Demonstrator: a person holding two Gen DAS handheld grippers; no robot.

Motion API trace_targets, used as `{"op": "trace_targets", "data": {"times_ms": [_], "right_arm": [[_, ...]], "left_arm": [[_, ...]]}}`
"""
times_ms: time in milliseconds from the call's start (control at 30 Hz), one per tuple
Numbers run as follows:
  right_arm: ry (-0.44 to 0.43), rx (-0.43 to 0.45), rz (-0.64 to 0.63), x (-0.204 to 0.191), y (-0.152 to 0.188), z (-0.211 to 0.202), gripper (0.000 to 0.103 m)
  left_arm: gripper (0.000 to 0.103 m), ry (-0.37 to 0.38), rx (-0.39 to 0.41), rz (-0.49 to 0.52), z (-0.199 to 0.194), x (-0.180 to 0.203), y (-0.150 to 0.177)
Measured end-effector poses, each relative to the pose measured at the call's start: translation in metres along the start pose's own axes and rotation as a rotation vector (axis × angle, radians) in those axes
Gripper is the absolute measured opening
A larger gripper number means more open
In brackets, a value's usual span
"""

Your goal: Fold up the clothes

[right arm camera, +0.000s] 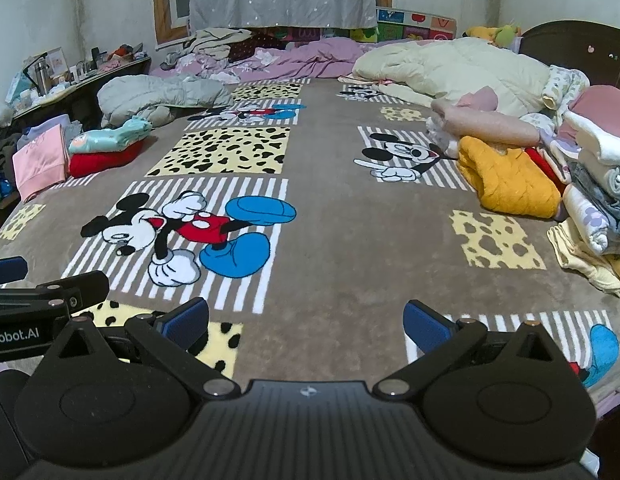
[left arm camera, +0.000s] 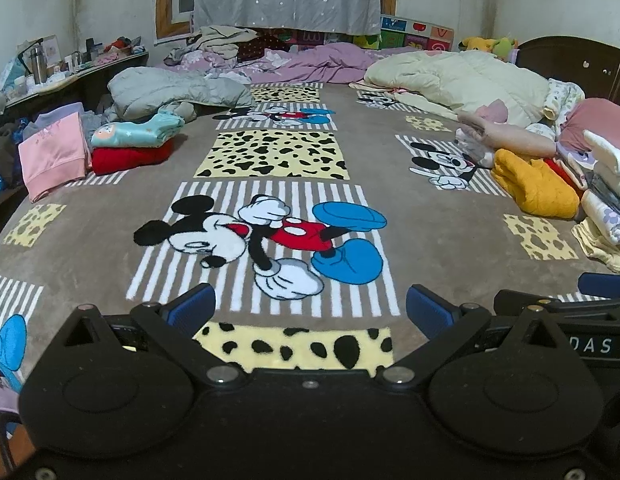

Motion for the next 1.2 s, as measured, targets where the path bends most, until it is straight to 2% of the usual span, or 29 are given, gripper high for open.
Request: {"op": "trace_targets", "data": {"times_ms": [267, 400, 500, 633, 800, 867, 967, 1067, 1133, 1200], "right_arm": [[-0.042, 0.040, 0.025, 0.002, -0.011, 0.012, 0.103], [-0.104, 0.050, 0.045, 0.000, -0.021, 0.034, 0.103], [-0.171, 0.068, 0.073, -0.002, -0.031, 0.058, 0.103], [-0.246, 0.115, 0.097, -0.001, -0.042, 0.091, 0.103], [-0.327, 0.224, 0.147, 0.001, -0.056, 0.140, 0.103], [-0.344, 0.209, 0.157, -0.001, -0.058, 0.165, 0.103], [-0.343, 0.204, 0.175, -0.001, -0.057, 0.200, 0.103], [-0.342, 0.208, 0.185, 0.001, -0.047, 0.230, 0.103], [-0.350, 0.216, 0.211, 0.008, -0.033, 0.246, 0.103], [-0.366, 0.231, 0.240, 0.015, -0.016, 0.257, 0.103]], "left_arm": [[0.103, 0.000, -0.004, -0.050, 0.016, -0.008, -0.012], [0.103, -0.010, -0.019, -0.084, 0.039, -0.021, -0.016], [0.103, -0.024, 0.007, -0.113, 0.059, -0.040, -0.023], [0.103, -0.104, 0.065, -0.130, 0.087, -0.077, -0.042], [0.103, -0.179, 0.039, -0.191, 0.139, -0.137, -0.077], [0.103, -0.197, 0.063, -0.197, 0.160, -0.159, -0.090], [0.102, -0.270, 0.049, -0.194, 0.197, -0.190, -0.100], [0.098, -0.331, 0.086, -0.205, 0.233, -0.225, -0.107], [0.085, -0.352, 0.120, -0.227, 0.257, -0.248, -0.110], [0.081, -0.371, 0.131, -0.270, 0.282, -0.269, -0.109]]}}
Point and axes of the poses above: each gripper's, at about its wrist camera, not at the fingertips, and z roughly the way its jaws point, x to its right, y to its underside, the point moved 5 cm from there along z, roughly the way its jaws point, and after that the axes turned 15 degrees about x, right-handed, at the moved point
